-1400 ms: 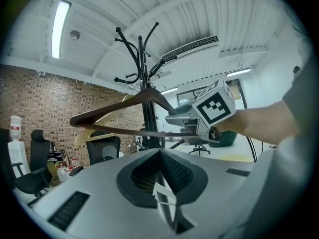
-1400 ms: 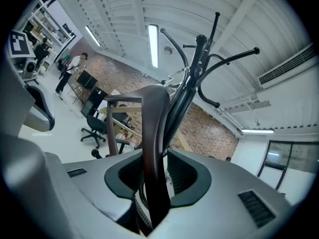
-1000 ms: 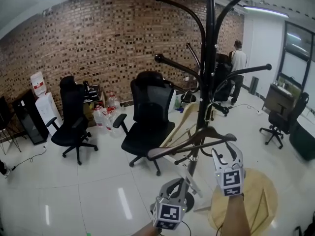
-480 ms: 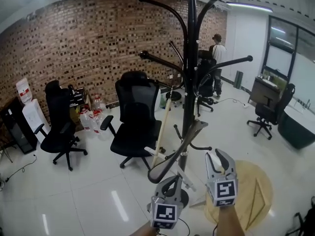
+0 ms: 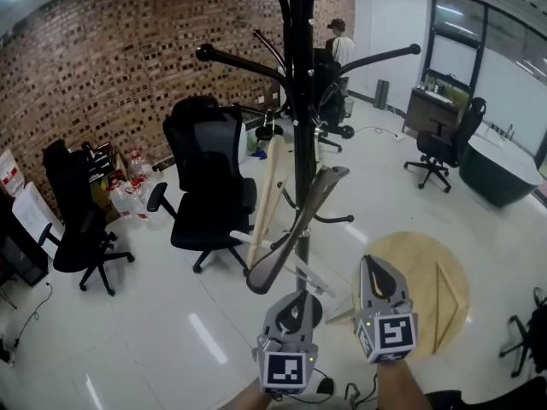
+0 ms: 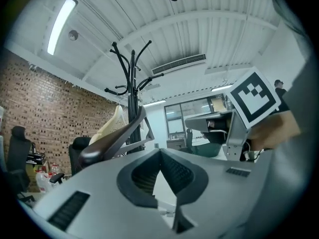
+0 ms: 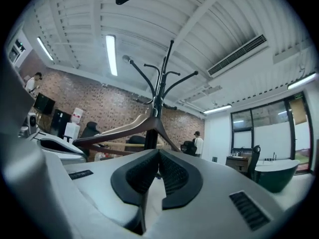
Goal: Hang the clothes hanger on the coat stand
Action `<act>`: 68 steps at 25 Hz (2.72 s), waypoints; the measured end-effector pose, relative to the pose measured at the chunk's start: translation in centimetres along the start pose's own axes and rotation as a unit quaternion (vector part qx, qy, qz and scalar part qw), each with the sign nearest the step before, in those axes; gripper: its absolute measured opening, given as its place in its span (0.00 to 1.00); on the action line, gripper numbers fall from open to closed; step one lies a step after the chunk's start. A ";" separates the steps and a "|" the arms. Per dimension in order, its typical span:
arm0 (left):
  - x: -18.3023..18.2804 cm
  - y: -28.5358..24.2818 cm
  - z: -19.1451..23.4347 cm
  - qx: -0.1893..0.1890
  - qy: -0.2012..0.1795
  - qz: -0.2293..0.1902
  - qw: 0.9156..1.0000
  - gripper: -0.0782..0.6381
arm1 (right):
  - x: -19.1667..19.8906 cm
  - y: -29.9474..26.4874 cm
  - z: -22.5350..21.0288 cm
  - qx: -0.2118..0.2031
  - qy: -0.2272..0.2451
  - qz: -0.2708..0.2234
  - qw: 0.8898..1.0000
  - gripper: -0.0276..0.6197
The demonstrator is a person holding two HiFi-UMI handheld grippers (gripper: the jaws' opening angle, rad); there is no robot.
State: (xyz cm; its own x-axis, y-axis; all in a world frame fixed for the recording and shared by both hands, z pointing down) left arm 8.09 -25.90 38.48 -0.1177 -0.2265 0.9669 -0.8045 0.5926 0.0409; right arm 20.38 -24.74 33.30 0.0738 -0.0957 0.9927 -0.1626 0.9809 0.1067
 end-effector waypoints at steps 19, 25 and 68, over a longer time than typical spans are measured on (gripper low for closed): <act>3.1 5.1 -15.1 0.058 0.016 0.020 0.998 0.13 | 9.7 19.3 -6.6 0.128 -0.081 0.088 0.984 0.04; 2.8 5.7 -17.8 0.038 0.023 0.039 0.998 0.13 | 11.3 22.2 -8.9 0.122 -0.105 0.099 0.982 0.04; 7.9 19.0 -18.0 0.102 0.024 0.050 0.993 0.13 | 15.5 34.0 2.6 0.196 -0.163 0.133 0.958 0.04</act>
State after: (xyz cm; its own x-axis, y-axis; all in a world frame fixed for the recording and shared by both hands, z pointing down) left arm 2.37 -2.51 51.46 -0.1794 -0.1339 0.9746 -0.8920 0.4400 -0.1037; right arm 13.47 6.72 52.48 -0.3230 0.0378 0.9457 -0.4946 0.8451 -0.2027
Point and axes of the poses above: the fingertips, and each gripper's own axes: y backward along the fingers, z to its left, x out of its underside, the point moved 1 cm from there along y, backward along the fingers, and after that the axes turned 9 degrees about -y, right-handed, at the moved point
